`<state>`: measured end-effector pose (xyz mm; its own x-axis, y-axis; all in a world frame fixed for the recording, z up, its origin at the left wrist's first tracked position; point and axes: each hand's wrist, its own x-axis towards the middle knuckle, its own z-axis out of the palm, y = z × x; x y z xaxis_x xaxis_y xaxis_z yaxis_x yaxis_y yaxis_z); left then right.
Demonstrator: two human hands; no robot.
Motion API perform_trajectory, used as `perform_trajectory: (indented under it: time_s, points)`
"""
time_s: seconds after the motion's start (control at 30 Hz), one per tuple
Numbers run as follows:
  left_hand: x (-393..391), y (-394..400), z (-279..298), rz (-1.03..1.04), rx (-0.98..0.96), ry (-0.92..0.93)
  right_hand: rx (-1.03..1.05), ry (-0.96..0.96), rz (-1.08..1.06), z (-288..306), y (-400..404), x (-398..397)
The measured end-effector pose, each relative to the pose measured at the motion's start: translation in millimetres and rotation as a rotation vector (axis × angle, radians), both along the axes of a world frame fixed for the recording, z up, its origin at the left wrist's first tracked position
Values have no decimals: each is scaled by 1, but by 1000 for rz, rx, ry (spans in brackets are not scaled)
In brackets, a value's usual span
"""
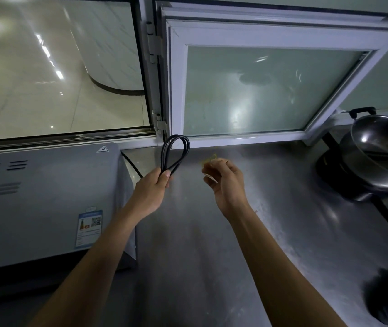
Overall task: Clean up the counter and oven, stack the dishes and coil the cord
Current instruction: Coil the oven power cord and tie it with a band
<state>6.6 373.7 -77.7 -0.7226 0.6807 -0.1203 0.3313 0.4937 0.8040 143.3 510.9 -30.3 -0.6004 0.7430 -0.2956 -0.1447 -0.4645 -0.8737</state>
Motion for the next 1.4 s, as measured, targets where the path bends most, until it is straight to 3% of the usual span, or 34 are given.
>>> perform_trajectory:
  time_s: [0.43,0.7,1.13,1.4]
  points:
    - [-2,3,-5,-12,-4,-16,24,-54,75,-14,-4,2]
    - [-3,2,-6,-27,1,-36,222,-340,114,-32,-6,7]
    - [-2,1,-4,-40,8,-32,130,-292,155,-36,-5,10]
    - [-1,1,-4,-38,-5,-18,279,-382,185,-42,-7,14]
